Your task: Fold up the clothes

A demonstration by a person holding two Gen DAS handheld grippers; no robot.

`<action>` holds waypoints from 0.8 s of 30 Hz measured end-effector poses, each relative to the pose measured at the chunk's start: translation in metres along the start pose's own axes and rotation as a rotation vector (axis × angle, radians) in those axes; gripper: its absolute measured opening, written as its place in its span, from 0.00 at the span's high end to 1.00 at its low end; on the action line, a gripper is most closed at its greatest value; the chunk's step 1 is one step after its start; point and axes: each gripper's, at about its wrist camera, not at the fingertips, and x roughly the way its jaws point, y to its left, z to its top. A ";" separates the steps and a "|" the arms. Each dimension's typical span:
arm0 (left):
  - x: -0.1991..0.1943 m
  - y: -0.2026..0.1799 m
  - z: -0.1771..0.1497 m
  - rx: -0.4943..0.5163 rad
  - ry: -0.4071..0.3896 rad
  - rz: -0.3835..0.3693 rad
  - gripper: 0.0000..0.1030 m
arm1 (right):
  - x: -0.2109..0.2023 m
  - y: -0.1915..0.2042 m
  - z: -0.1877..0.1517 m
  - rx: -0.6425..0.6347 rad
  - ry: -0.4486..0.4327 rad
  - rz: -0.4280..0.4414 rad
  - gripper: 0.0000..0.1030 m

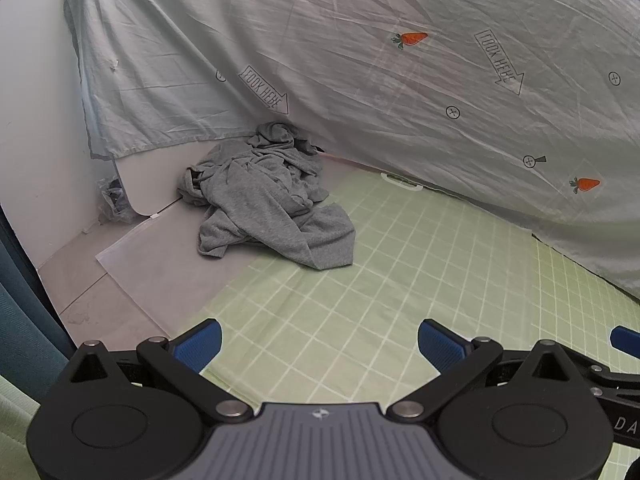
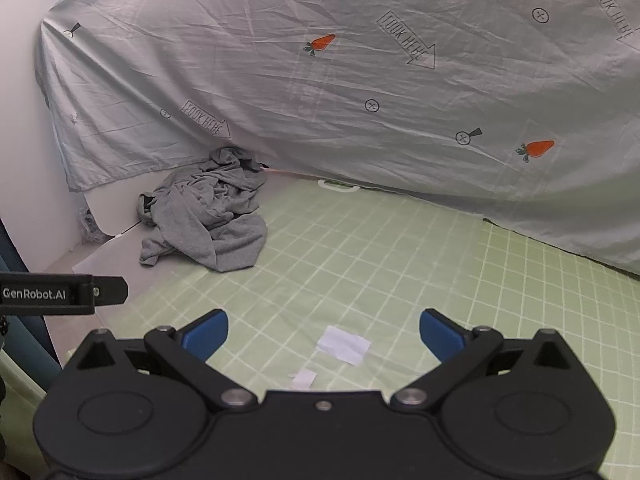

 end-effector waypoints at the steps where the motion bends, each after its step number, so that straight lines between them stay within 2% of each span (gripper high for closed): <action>1: 0.000 0.000 0.000 0.001 0.001 0.000 0.00 | 0.000 0.001 0.000 0.000 0.000 0.000 0.00; 24: 0.001 -0.004 0.003 0.007 0.012 0.001 0.00 | 0.002 -0.002 -0.003 -0.001 0.007 -0.002 0.00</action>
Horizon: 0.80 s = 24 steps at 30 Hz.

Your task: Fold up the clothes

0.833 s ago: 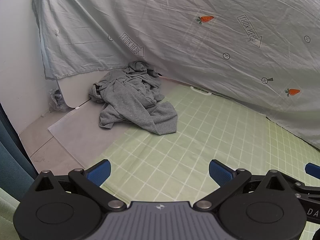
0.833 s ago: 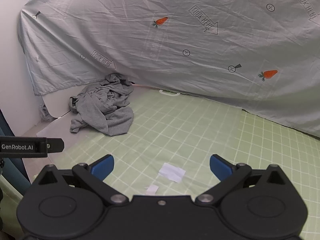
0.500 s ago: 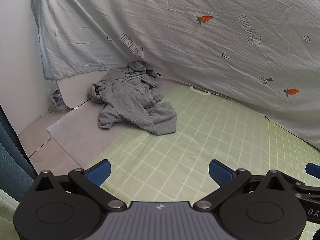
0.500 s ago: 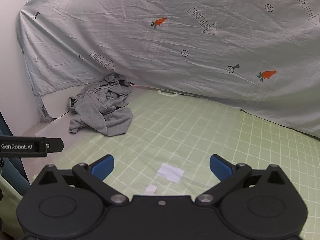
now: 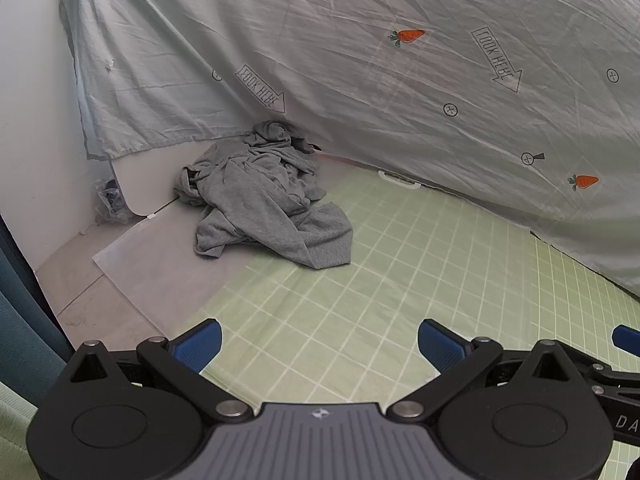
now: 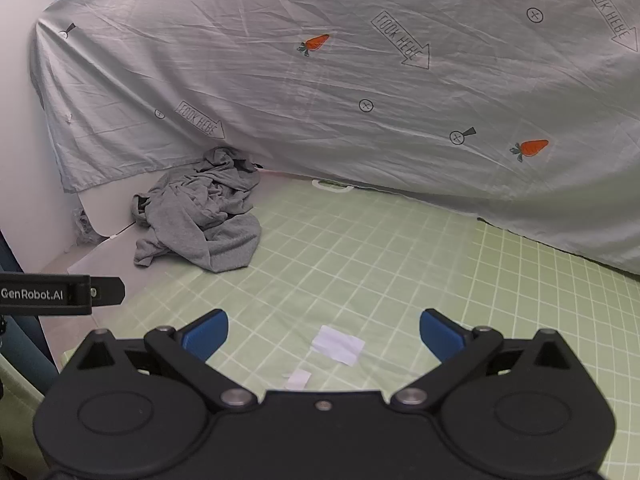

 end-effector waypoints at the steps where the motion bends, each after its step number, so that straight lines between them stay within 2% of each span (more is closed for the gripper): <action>1: 0.000 0.000 0.000 0.000 0.002 0.000 0.00 | 0.000 0.000 0.000 -0.001 0.000 0.000 0.00; 24: 0.008 -0.002 0.001 0.000 0.016 0.006 0.00 | 0.007 -0.001 -0.003 0.006 0.012 -0.008 0.00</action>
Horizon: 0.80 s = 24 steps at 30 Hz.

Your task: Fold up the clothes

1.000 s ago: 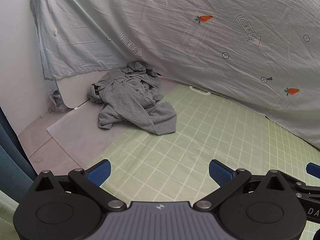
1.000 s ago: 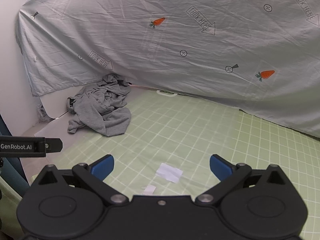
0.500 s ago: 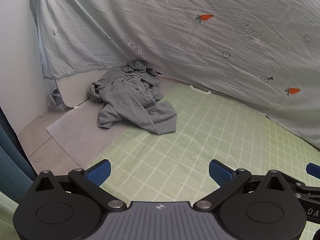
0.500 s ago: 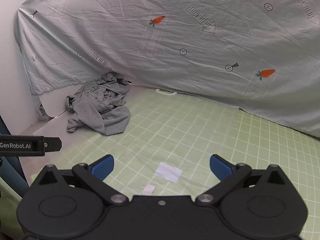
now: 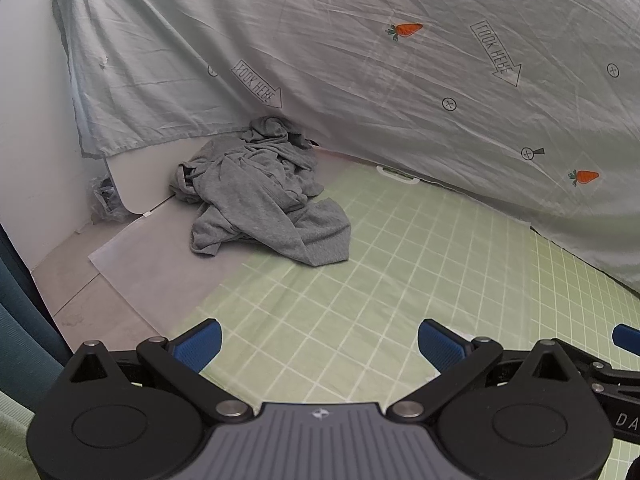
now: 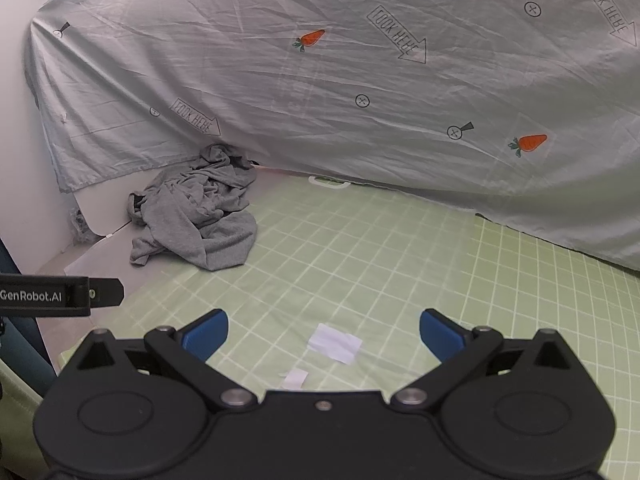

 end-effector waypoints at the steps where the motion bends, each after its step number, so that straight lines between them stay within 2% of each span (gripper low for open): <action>1: 0.001 0.000 0.000 -0.001 0.001 0.000 0.00 | 0.000 0.000 0.000 0.000 0.001 -0.001 0.00; 17: 0.024 0.000 0.007 -0.016 0.045 -0.008 0.00 | 0.018 -0.005 0.000 0.016 0.032 -0.034 0.00; 24: 0.052 0.012 0.027 -0.014 0.057 0.067 0.00 | 0.039 -0.013 0.006 0.015 0.049 -0.065 0.00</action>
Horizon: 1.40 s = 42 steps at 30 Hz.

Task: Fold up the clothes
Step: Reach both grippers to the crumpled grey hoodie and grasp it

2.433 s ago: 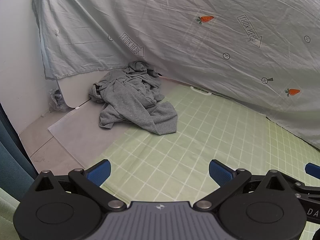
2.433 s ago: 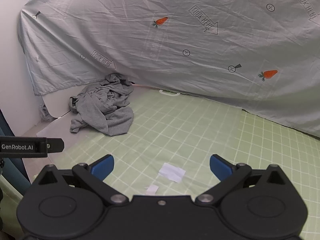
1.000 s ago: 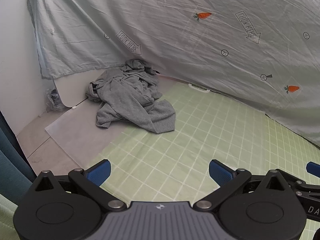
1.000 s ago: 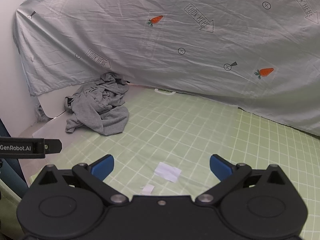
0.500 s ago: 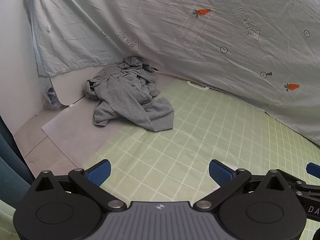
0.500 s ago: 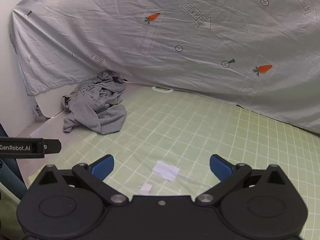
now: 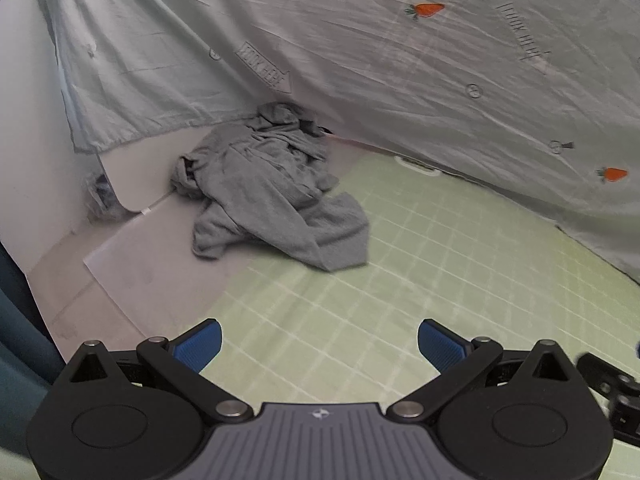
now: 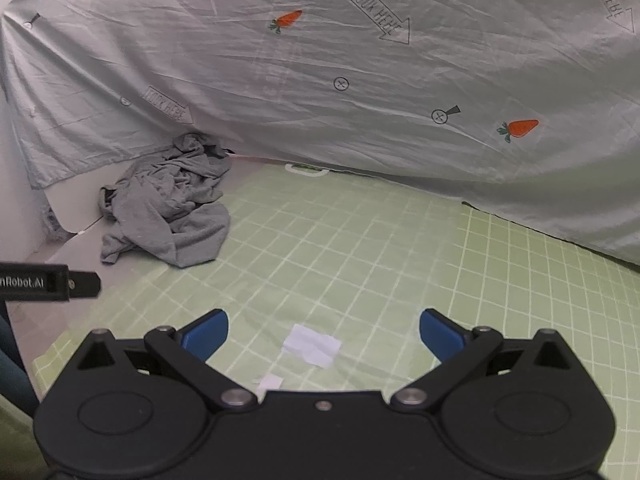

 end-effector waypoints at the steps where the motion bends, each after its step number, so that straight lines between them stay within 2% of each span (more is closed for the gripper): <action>1: 0.007 0.004 0.006 -0.006 0.001 0.011 0.00 | 0.005 -0.002 0.002 -0.001 0.006 -0.003 0.00; 8: 0.064 0.040 0.048 -0.084 0.027 0.101 0.00 | 0.051 0.004 0.025 -0.025 0.001 -0.056 0.00; 14: 0.136 0.087 0.084 -0.211 0.072 0.187 0.00 | 0.121 0.030 0.068 -0.090 0.013 -0.079 0.00; 20: 0.202 0.133 0.107 -0.321 0.119 0.212 0.00 | 0.210 0.068 0.119 -0.172 0.043 -0.036 0.00; 25: 0.236 0.161 0.123 -0.439 0.100 0.156 0.01 | 0.287 0.105 0.155 -0.196 0.083 0.097 0.01; 30: 0.260 0.173 0.136 -0.498 0.087 0.099 0.07 | 0.353 0.137 0.174 -0.113 0.148 0.274 0.15; 32: 0.266 0.175 0.139 -0.517 0.072 0.076 0.12 | 0.371 0.147 0.176 -0.075 0.175 0.341 0.23; 35: 0.275 0.176 0.142 -0.549 0.063 0.028 0.19 | 0.394 0.160 0.176 0.001 0.216 0.448 0.27; 37: 0.279 0.178 0.141 -0.582 0.064 -0.004 0.28 | 0.407 0.167 0.175 0.054 0.235 0.505 0.29; 39: 0.281 0.179 0.140 -0.607 0.057 -0.032 0.36 | 0.414 0.176 0.174 0.059 0.221 0.528 0.33; 40: 0.279 0.178 0.140 -0.604 0.047 -0.041 0.42 | 0.418 0.182 0.174 0.046 0.223 0.540 0.45; 41: 0.277 0.176 0.140 -0.588 0.037 -0.044 0.46 | 0.420 0.187 0.173 0.027 0.235 0.549 0.65; 42: 0.275 0.174 0.140 -0.572 0.027 -0.045 0.52 | 0.421 0.191 0.172 0.007 0.248 0.558 0.72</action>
